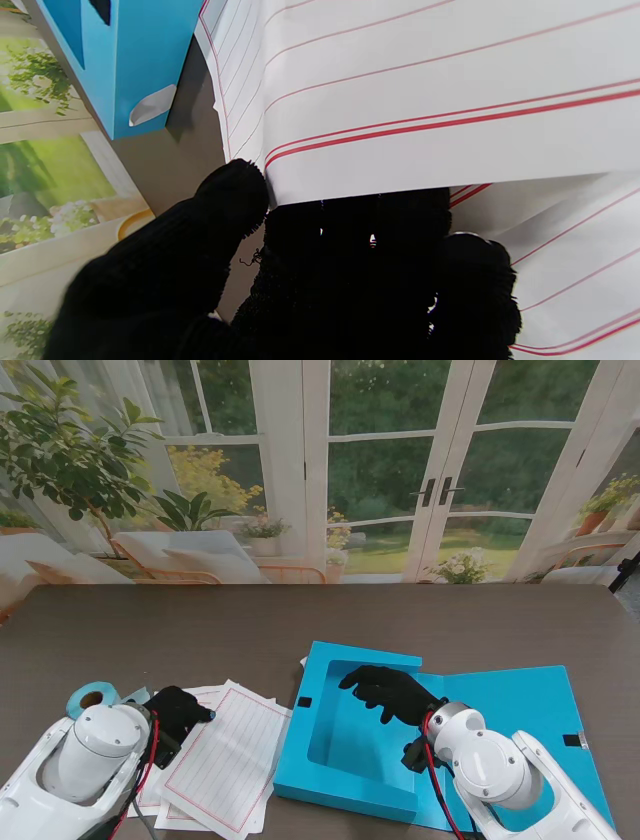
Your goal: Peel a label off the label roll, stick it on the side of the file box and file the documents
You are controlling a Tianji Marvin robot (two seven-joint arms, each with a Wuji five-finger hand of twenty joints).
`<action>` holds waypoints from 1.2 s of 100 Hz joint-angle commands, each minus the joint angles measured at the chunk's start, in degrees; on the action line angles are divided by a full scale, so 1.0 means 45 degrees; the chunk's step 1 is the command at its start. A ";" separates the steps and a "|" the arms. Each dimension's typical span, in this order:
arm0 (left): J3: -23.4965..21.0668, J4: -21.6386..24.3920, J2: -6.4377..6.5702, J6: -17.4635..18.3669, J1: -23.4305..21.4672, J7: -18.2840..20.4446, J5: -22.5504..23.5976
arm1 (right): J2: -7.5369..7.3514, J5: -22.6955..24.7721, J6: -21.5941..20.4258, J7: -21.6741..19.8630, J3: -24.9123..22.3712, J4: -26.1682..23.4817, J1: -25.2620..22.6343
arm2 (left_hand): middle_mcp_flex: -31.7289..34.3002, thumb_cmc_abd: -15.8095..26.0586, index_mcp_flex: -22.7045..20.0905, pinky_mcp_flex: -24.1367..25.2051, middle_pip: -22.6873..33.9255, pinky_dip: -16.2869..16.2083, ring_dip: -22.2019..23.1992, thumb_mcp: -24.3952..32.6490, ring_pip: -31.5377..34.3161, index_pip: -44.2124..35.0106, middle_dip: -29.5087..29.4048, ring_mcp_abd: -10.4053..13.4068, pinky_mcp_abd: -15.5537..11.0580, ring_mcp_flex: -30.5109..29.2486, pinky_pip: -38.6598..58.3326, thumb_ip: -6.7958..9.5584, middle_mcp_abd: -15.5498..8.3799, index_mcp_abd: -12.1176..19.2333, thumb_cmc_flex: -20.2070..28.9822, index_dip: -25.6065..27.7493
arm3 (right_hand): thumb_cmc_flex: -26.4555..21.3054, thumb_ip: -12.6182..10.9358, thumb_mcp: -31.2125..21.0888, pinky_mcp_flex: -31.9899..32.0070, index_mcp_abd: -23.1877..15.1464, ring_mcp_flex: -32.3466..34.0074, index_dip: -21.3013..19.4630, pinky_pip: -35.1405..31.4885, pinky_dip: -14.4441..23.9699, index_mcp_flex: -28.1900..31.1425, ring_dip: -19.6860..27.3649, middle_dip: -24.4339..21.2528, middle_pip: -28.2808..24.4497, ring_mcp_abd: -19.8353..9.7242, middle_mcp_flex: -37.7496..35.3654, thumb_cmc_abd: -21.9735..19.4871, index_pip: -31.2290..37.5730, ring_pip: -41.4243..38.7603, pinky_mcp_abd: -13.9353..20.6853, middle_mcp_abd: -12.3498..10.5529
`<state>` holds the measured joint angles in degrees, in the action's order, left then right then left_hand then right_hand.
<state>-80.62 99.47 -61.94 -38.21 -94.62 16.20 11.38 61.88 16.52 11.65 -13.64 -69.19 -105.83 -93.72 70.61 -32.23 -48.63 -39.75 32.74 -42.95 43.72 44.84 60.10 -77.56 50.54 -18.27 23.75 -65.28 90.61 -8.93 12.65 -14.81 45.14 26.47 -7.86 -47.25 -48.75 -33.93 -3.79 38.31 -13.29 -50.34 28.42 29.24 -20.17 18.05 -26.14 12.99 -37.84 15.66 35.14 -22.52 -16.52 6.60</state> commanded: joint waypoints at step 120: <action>-0.2120 0.1774 -0.0970 0.2052 -0.0869 -0.1450 -0.5183 | 0.0160 -0.0560 -0.0026 0.0092 0.0213 0.0177 0.0101 | 0.0670 -0.1157 0.1486 -0.0702 0.0361 0.0956 0.1226 0.0387 0.0484 -0.0995 0.2934 -0.0349 0.1172 -0.0740 0.0361 0.0124 0.0154 -0.3558 0.1957 0.0292 | -0.0184 -0.0476 0.0220 0.5730 0.0256 -0.0020 0.0100 0.0226 0.0334 0.0215 -0.0114 -0.0091 -0.0237 0.0182 0.0215 0.0093 0.0182 -0.0169 0.0061 0.0395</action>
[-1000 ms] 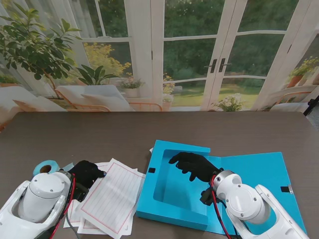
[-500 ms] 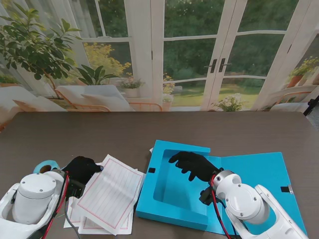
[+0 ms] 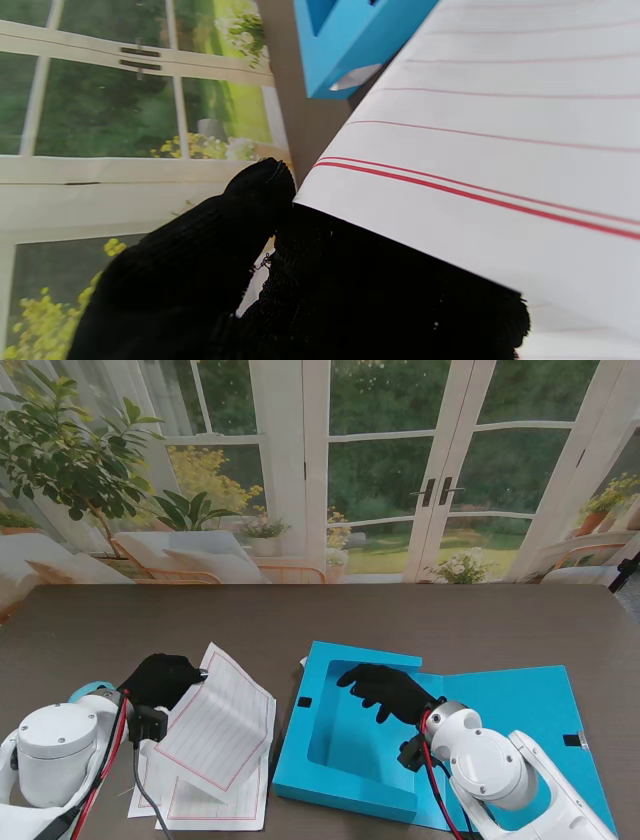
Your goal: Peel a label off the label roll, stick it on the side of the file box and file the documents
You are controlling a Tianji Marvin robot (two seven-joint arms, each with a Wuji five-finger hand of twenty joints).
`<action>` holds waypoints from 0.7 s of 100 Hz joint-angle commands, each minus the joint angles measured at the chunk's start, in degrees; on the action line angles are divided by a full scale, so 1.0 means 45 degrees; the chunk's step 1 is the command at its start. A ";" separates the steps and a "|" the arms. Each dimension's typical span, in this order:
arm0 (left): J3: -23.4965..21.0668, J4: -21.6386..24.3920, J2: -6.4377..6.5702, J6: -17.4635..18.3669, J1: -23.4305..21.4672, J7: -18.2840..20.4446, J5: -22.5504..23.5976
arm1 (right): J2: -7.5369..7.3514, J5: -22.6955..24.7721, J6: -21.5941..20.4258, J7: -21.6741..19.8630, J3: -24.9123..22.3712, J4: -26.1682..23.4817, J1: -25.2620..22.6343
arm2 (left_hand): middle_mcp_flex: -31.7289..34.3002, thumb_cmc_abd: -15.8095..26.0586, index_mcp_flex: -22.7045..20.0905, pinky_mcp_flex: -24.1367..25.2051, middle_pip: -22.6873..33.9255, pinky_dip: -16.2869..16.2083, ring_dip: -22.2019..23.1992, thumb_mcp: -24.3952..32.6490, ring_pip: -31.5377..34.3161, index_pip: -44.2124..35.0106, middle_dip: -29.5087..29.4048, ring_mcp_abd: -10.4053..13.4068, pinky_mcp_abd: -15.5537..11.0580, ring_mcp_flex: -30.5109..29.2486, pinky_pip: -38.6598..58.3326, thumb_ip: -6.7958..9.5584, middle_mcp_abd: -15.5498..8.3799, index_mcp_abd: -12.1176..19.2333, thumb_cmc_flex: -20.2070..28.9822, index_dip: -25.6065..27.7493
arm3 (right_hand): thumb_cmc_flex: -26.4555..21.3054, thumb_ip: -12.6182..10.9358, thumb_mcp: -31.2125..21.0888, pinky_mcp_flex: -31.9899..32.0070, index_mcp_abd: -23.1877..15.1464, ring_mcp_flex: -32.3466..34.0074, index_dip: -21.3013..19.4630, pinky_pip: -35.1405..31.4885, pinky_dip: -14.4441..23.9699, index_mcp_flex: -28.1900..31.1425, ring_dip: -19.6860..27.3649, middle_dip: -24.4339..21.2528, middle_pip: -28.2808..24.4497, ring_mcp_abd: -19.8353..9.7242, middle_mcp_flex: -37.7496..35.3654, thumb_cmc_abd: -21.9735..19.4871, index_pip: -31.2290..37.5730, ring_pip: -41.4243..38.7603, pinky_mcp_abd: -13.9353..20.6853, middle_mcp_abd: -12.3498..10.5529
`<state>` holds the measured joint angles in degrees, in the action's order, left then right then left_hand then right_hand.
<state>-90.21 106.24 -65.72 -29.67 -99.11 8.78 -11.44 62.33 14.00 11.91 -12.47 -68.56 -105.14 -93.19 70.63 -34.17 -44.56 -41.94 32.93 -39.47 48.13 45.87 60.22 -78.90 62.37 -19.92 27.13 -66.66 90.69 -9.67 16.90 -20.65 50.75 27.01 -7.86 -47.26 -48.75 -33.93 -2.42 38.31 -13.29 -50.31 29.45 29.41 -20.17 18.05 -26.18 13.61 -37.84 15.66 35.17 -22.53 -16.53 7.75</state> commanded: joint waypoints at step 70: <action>0.1128 0.1305 -0.0458 0.1272 0.1295 -0.0646 -0.2552 | 0.0138 -0.0358 0.0209 -0.0042 0.0427 0.0085 0.0215 | 0.0700 -0.0876 0.0548 -0.0208 0.0272 0.0146 0.0471 0.0303 0.0433 -0.0683 0.0531 -0.0151 0.0610 -0.0442 0.0217 0.0292 -0.0682 -0.2411 0.0799 0.0137 | -0.0062 -0.0406 0.0250 0.5631 0.0461 0.0063 0.0096 0.0131 0.0119 0.0078 -0.0116 -0.0098 -0.0259 0.0168 0.0144 0.0020 0.0216 -0.0199 0.0008 0.0278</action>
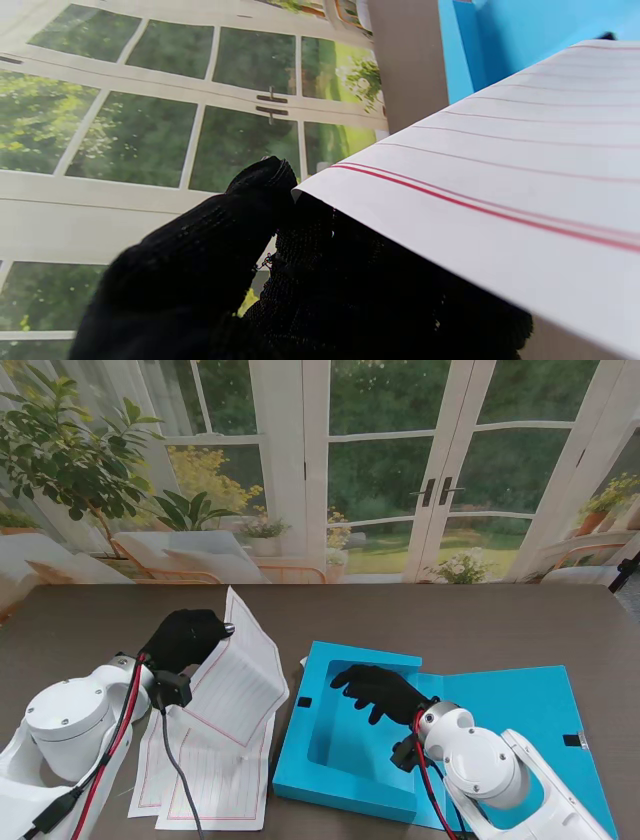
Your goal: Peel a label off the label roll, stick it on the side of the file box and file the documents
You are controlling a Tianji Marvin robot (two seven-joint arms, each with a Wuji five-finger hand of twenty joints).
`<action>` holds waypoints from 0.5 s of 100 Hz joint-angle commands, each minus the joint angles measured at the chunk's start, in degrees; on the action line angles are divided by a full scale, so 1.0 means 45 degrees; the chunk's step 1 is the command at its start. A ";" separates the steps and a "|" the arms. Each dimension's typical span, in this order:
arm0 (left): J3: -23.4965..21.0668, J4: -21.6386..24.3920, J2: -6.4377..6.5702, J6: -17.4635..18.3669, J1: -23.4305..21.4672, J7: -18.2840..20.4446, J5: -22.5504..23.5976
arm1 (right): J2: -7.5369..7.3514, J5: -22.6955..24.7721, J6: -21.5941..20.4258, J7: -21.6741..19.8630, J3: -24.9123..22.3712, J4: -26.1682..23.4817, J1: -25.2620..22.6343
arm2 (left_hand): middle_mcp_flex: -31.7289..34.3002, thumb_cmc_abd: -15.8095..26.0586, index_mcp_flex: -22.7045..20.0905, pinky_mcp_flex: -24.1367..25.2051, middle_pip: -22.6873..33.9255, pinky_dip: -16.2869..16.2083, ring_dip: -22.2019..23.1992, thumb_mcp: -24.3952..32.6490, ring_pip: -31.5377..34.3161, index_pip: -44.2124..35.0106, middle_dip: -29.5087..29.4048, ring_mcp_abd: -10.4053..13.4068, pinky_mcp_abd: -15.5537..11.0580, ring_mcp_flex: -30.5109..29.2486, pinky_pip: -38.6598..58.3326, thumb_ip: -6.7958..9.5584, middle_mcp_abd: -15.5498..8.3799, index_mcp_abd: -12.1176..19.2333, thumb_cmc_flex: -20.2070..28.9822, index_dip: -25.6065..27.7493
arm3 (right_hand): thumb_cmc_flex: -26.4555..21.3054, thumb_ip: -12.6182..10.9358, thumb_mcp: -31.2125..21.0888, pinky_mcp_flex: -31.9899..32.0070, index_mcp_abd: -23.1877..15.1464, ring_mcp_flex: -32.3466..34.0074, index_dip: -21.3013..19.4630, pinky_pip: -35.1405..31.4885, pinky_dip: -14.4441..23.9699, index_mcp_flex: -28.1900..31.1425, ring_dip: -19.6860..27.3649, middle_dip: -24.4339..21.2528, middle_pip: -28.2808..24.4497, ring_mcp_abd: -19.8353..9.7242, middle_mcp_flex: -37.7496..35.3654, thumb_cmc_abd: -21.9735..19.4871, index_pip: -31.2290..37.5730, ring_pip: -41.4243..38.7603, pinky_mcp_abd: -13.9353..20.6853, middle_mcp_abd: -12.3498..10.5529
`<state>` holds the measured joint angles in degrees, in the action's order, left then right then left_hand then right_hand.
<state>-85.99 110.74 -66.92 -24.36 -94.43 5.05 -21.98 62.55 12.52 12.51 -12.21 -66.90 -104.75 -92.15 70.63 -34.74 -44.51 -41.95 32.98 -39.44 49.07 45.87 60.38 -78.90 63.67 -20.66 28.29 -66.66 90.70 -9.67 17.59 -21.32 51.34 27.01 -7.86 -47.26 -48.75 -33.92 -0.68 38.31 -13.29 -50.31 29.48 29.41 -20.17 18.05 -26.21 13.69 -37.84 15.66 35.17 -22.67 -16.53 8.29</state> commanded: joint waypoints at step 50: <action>0.1212 0.0574 -0.0356 0.0418 0.1278 -0.0174 -0.1349 | 0.0454 -0.2444 0.1336 0.0267 0.0086 0.0356 0.0241 | 0.0736 -0.0737 0.0532 -0.0200 0.0230 0.0117 0.0329 0.0369 0.0365 -0.0689 0.0286 -0.0013 0.0376 -0.0453 0.0188 0.0264 -0.0812 -0.2312 0.0661 0.0134 | 0.3275 0.2919 0.1434 0.6197 0.1823 -0.0890 0.0228 0.0914 0.0598 -0.1072 -0.0101 -0.0223 0.0035 0.0581 0.1209 -0.2838 0.0291 0.0510 0.0001 0.0580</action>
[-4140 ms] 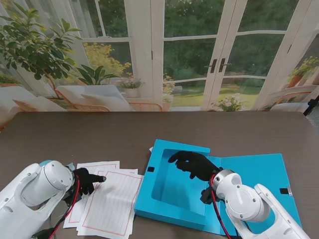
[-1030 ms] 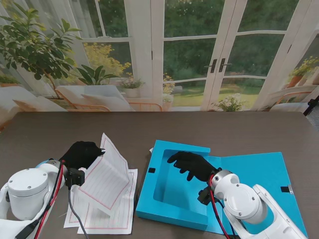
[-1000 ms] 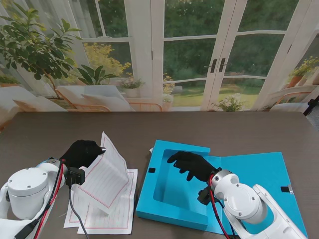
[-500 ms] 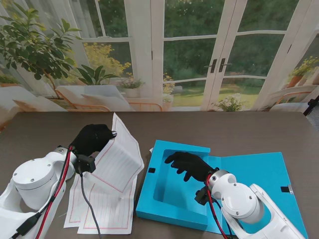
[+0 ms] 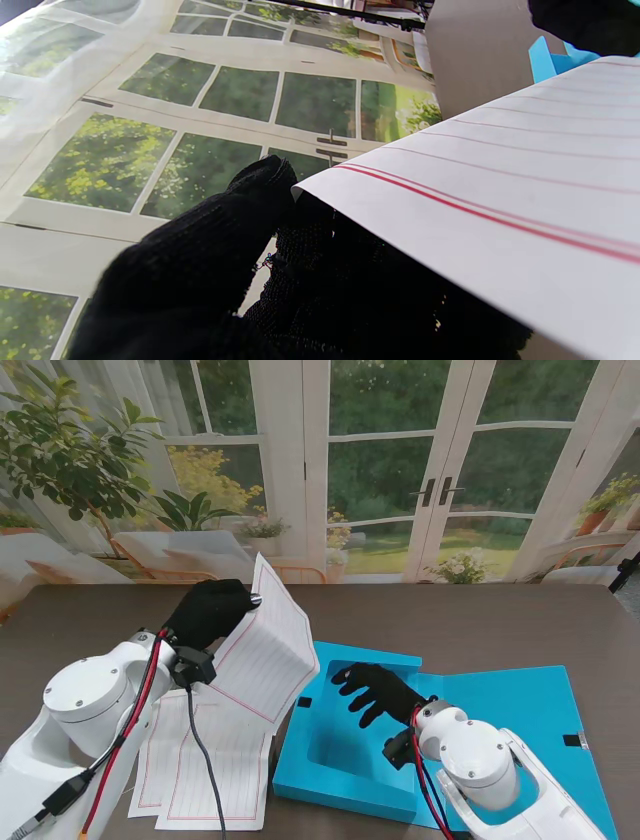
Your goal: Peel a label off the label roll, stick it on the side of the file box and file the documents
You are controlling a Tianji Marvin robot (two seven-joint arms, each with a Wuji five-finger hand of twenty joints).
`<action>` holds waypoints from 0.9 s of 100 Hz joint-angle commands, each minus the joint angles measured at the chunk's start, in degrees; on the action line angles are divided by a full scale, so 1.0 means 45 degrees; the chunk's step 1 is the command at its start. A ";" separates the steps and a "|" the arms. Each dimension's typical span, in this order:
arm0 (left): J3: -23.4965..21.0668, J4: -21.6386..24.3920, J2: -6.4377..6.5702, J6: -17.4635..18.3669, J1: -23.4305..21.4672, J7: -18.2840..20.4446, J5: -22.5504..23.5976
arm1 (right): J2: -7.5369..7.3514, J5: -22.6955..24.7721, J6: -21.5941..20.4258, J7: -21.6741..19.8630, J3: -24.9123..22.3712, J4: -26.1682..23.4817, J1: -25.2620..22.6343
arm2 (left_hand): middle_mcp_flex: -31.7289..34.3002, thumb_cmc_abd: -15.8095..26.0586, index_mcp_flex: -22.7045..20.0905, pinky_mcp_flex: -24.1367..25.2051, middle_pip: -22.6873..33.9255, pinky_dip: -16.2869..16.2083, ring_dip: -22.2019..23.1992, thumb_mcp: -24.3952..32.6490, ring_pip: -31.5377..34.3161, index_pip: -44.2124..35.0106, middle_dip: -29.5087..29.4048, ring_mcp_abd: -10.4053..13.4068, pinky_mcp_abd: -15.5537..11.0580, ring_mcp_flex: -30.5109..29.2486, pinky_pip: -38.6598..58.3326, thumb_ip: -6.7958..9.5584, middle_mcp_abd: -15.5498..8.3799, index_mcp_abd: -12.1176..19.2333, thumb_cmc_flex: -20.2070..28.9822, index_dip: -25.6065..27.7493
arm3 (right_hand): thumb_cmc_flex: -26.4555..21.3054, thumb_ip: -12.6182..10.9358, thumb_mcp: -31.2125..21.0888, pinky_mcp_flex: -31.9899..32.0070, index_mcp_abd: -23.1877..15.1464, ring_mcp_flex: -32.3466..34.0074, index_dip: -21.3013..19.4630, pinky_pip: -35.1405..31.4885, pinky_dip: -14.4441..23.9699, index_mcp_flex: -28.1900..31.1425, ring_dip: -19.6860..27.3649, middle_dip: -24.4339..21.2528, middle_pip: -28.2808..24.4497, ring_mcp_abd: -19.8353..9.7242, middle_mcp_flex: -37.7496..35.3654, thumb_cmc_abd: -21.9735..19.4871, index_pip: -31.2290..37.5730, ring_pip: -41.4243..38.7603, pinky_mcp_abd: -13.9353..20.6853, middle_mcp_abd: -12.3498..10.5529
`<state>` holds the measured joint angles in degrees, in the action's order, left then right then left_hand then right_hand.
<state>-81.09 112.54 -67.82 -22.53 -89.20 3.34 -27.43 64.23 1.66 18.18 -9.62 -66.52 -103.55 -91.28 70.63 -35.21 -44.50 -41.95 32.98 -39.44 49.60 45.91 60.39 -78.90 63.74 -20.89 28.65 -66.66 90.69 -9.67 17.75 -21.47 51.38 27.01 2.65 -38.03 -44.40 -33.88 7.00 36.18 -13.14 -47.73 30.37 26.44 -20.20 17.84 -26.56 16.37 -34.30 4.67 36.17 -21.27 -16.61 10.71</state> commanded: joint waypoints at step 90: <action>0.0612 -0.0234 -0.0192 -0.0013 0.0430 0.0435 -0.0785 | 0.1303 -0.5512 0.0198 0.2333 0.0281 -0.0108 0.0024 | 0.0736 -0.0529 0.0519 -0.0057 0.0207 0.0020 0.0265 0.0298 0.0336 -0.0663 0.0204 -0.0041 0.0445 -0.0417 0.0016 0.0254 -0.0807 -0.2281 0.0649 0.0128 | -0.0469 0.0410 -0.0191 0.5947 0.0298 -0.0135 -0.0368 0.1853 0.1660 0.2239 -0.0431 0.0423 -0.0746 0.0309 -0.0248 0.0675 0.1109 -0.0483 -0.0009 0.0495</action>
<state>-78.71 111.91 -68.37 -22.20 -87.28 4.05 -30.73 69.38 -23.63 19.83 1.57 -65.34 -103.28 -90.59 70.63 -35.21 -44.49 -41.95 32.98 -39.48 49.64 45.92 60.39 -78.91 63.76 -20.96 29.05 -66.66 90.69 -9.67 17.76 -21.49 51.38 27.01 0.84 -32.14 -42.38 -33.81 10.54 34.26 -13.85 -40.54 36.84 33.75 -21.23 18.52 -28.50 17.47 -33.59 4.83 40.15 -22.15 -16.74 12.91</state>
